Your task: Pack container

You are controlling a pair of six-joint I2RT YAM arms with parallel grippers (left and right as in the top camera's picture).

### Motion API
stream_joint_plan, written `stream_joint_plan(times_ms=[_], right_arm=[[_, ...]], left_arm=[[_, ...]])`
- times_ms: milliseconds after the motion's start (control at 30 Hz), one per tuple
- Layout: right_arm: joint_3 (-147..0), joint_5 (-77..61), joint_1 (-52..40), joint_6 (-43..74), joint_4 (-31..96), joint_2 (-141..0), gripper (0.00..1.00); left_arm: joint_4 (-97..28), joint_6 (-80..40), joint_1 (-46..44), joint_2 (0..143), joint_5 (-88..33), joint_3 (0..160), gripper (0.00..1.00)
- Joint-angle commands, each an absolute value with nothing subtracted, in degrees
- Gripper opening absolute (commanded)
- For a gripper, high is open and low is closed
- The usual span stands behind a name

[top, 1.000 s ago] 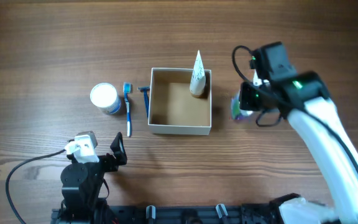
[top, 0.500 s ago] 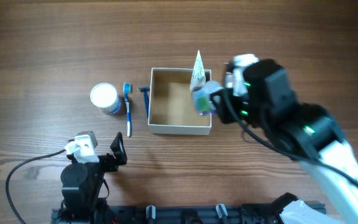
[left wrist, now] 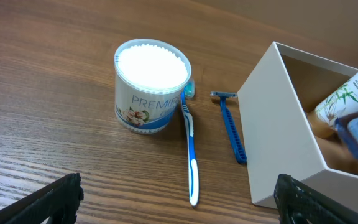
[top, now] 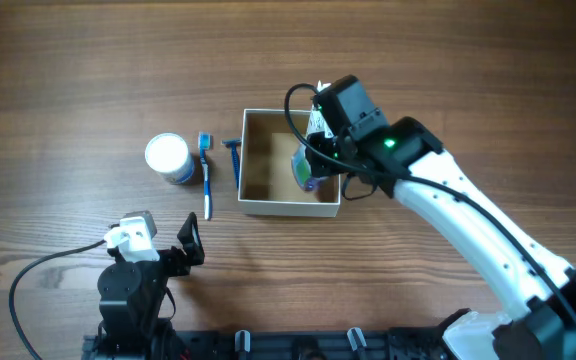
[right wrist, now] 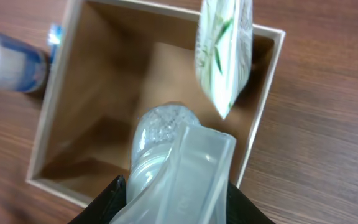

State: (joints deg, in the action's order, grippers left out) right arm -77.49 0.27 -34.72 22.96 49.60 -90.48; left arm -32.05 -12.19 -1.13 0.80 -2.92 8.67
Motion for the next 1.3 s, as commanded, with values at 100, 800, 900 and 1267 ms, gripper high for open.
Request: stream_joint_plan(times_ms=[100,800,900,1267], right_arm=[[-77.54,4.8,-34.87,26.11,49.89,-91.5,0.18],[-76.58,5.06,-34.79,25.5,50.22,-84.55,0.75],[-76.6,7.01,-32.75,25.5,52.58,-76.34,0.86],[-76.6,9.04,-8.27,27.16,59.37,-57.56,0.99]], left_arm=[[-31.88,-12.47,-1.39,0.38,-2.98,8.58,1.0],[-31.88,-12.47,-1.39,0.38,-2.98,8.58,1.0],[-31.88,-12.47,-1.39,0.38,-2.98,8.58,1.0],[-31.88,-12.47,-1.39,0.38,-2.98,8.58,1.0]])
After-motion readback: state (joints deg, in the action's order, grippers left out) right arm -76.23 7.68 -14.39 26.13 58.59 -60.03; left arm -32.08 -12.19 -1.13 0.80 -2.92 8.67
